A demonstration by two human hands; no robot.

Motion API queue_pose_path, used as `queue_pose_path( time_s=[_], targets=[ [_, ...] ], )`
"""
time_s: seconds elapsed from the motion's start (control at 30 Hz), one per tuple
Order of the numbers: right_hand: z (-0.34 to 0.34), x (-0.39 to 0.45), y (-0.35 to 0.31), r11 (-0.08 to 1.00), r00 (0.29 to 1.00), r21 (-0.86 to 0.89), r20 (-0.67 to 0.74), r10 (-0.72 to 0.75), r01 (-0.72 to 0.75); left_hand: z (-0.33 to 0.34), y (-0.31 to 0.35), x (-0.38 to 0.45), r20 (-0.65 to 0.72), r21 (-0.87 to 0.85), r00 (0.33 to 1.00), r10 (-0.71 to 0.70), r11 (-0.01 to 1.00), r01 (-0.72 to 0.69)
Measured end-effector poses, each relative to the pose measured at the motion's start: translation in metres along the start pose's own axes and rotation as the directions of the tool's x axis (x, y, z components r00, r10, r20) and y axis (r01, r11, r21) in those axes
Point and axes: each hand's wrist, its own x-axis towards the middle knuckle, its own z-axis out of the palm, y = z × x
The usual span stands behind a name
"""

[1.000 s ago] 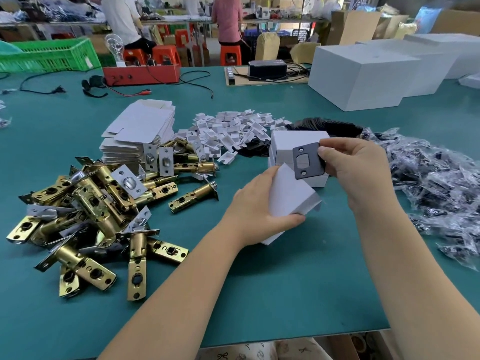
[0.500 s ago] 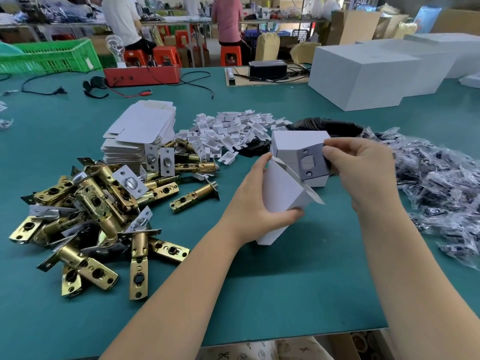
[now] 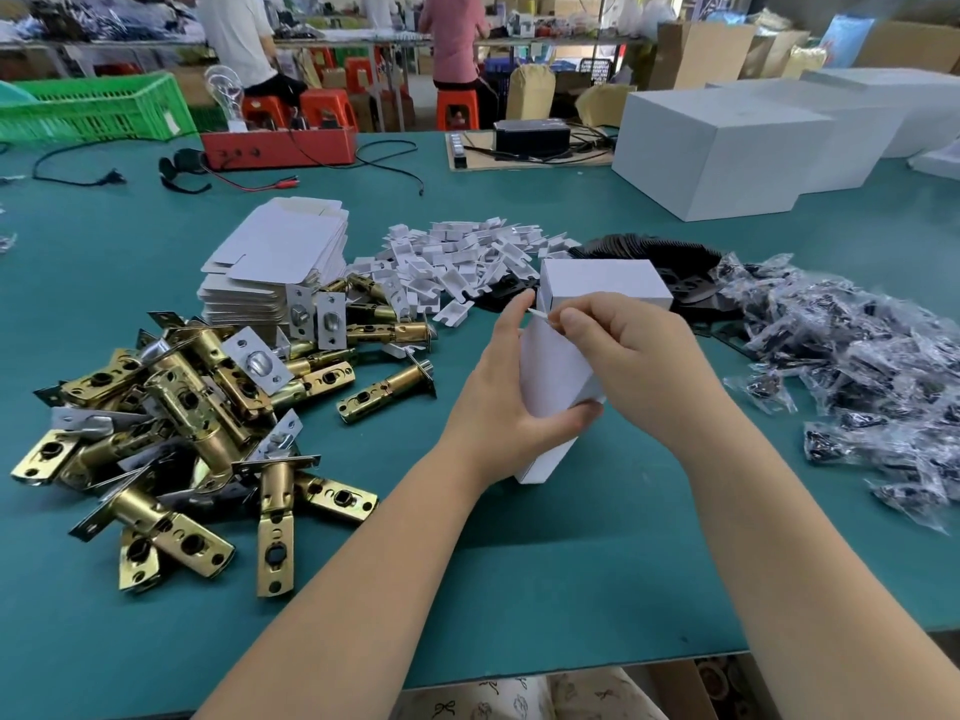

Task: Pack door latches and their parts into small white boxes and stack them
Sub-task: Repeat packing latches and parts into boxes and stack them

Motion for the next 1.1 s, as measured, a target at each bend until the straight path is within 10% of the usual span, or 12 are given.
queue_pose_path(
  time_s=[0.17,0.27,0.4,0.73,1.1],
  targets=[
    [-0.004,-0.008,0.01,0.981,0.938,0.03,-0.299,-0.173,0.191,0.002,-0.002,-0.002,-0.187,-0.056,0.982,0.037,0.997,-0.048],
    [-0.021,0.003,0.053,0.984,0.964,-0.154,-0.263,0.043,-0.086,0.001,-0.003,0.0,-0.244,-0.11,0.97,0.02,0.993,-0.048],
    [-0.047,0.003,0.115,0.663,0.831,-0.529,-0.171,0.529,-0.53,0.001,-0.004,0.001,-0.24,-0.085,0.97,0.032,0.995,-0.054],
    [-0.044,-0.006,0.127,0.474,0.736,-0.609,-0.294,0.61,-0.636,-0.005,-0.008,-0.002,-0.171,-0.067,0.981,0.086,0.993,-0.098],
    [-0.033,-0.008,0.095,0.923,0.936,-0.203,-0.208,0.285,-0.326,-0.006,-0.005,-0.001,-0.16,-0.071,0.985,0.06,0.995,-0.072]
  ],
)
